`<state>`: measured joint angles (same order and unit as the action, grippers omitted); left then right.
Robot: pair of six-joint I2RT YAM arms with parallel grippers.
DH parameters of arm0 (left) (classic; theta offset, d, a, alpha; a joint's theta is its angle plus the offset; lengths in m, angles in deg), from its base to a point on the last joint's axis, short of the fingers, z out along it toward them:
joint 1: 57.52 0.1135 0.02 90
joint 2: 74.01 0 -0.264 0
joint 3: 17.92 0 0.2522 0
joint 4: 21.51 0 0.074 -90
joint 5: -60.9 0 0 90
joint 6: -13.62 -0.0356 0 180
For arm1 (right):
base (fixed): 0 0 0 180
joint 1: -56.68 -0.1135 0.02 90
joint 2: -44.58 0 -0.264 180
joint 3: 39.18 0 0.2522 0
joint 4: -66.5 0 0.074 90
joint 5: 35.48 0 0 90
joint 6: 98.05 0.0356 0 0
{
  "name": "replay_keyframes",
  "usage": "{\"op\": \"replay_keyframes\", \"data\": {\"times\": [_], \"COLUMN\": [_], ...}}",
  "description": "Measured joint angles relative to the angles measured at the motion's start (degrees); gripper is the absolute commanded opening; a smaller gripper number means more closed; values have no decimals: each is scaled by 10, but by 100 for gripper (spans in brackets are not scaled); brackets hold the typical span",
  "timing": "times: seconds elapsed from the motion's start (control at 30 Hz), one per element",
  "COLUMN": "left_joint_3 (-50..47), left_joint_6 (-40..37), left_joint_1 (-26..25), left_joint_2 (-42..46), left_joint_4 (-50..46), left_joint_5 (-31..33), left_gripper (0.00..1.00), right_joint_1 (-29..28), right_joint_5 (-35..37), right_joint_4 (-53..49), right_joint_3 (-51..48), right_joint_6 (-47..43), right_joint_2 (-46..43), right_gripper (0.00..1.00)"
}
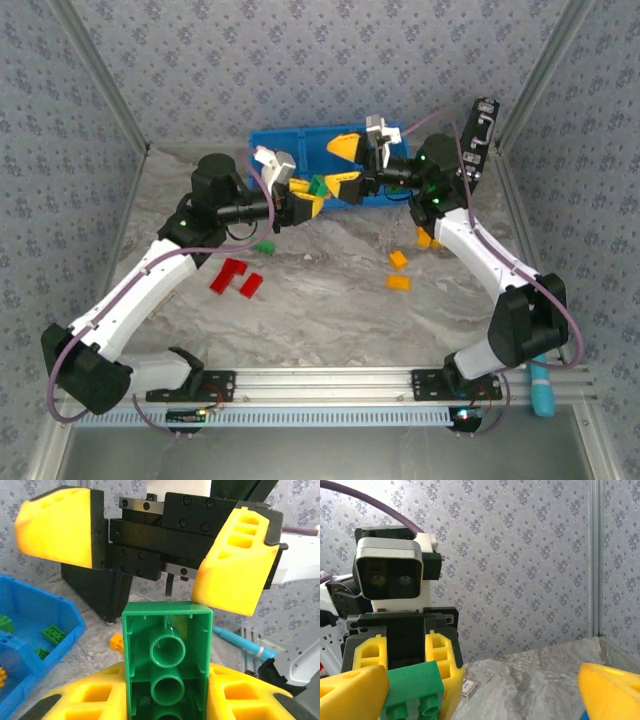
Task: Sort the legos into containers by color
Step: Place the lego in the container.
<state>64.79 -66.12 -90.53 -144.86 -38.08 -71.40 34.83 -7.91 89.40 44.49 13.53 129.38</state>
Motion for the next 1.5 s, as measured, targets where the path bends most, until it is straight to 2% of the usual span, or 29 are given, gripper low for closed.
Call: {"op": "replay_keyframes", "data": {"times": [0.2,0.33,0.53,0.8,0.87,1.0,1.23,1.4,1.5], "left_joint_3": [10,29,36,44,44,44,44,44,44], "left_joint_6": [18,12,-8,-8,-10,-15,-25,-35,-41], "left_joint_1": [1,0,-6,-5,-5,-7,-13,-19,-21], "left_joint_2": [-12,-13,-8,-8,-8,-6,10,17,17], "left_joint_4": [-4,-4,-17,-3,-3,-8,-13,-13,-15], "left_joint_5": [-26,-28,-30,-32,-34,-35,-27,-27,-30], "left_gripper": [28,28,28,28,28,28,28,28,30], "right_joint_1": [-5,-30,-32,-43,-42,-41,-36,-37,-38], "right_joint_5": [-16,-58,-98,-138,-141,-142,-155,-171,-179], "right_joint_4": [-7,-38,-218,-400,-424,-447,-467,-494,-517], "right_joint_3": [12,29,98,149,156,165,192,216,224], "right_joint_6": [-30,-54,-182,-314,-329,-342,-343,-346,-354], "right_joint_2": [0,0,-6,-9,-9,-9,0,9,12], "right_gripper": [98,96,92,72,71,67,49,44,32]}}
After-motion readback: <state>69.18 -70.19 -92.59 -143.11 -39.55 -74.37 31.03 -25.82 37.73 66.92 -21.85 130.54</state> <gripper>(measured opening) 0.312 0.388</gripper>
